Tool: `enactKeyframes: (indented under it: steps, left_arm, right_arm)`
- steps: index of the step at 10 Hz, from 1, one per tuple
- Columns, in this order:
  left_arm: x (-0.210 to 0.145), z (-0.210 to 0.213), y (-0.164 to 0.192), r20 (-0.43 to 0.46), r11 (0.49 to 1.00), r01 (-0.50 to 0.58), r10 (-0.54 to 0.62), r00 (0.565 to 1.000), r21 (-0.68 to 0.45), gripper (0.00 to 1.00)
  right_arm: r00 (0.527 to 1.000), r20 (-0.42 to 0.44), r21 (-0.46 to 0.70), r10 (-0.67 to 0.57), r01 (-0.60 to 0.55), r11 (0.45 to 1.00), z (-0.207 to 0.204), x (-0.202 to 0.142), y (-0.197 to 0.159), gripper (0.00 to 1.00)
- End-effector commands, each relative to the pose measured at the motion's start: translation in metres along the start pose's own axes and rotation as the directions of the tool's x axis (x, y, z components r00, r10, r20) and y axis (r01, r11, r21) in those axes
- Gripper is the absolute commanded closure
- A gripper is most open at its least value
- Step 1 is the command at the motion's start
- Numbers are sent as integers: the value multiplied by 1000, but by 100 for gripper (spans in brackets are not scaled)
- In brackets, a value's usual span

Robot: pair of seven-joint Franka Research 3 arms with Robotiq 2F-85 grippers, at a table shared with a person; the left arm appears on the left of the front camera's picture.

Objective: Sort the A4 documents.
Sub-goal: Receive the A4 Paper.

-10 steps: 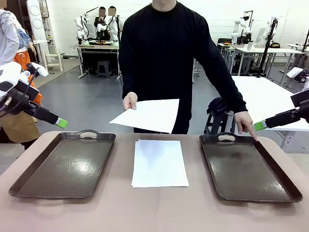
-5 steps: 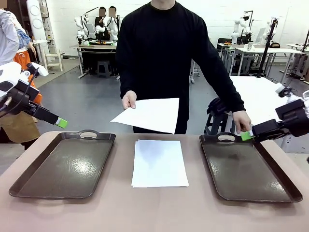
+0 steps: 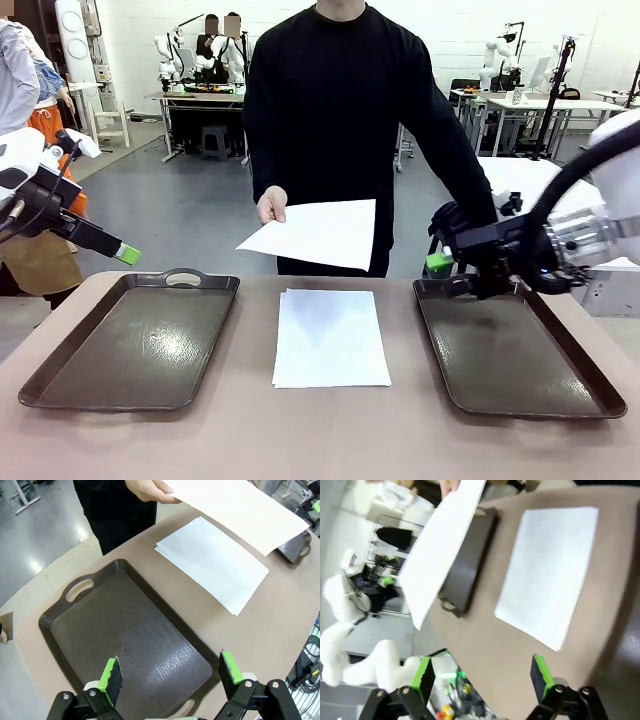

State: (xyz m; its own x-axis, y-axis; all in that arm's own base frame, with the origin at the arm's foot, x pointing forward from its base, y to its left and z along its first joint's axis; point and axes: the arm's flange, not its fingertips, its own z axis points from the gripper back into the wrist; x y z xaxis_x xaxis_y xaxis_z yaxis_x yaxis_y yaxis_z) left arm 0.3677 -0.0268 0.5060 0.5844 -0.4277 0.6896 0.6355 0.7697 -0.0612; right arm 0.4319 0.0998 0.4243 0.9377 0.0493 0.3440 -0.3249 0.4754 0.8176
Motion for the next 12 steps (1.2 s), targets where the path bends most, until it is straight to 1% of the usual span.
enactKeyframes:
  steps: [1, 4, 8, 10, 12]
  left_arm:
    - [0, 0, 1, 2, 1000, -2, 2, 1000, -1, 0]
    - [0, 0, 1, 2, 1000, -2, 2, 1000, -1, 0]
    - [0, 0, 1, 2, 1000, -2, 2, 1000, -1, 0]
    - [0, 0, 1, 2, 1000, -2, 2, 1000, -1, 0]
    - [0, 0, 1, 2, 1000, -2, 2, 1000, -1, 0]
  right_arm:
    - [999, -11, 86, -31, 32, 996, -24, 29, -16, 0]
    - [989, -23, 204, -147, 149, 968, -57, 58, -15, 0]
    - [960, -27, 304, -277, 272, 913, -91, 87, -15, 0]
    - [949, -25, 331, -313, 304, 893, -103, 96, -16, 0]
    - [934, -14, 334, -357, 341, 879, -115, 104, -20, 0]
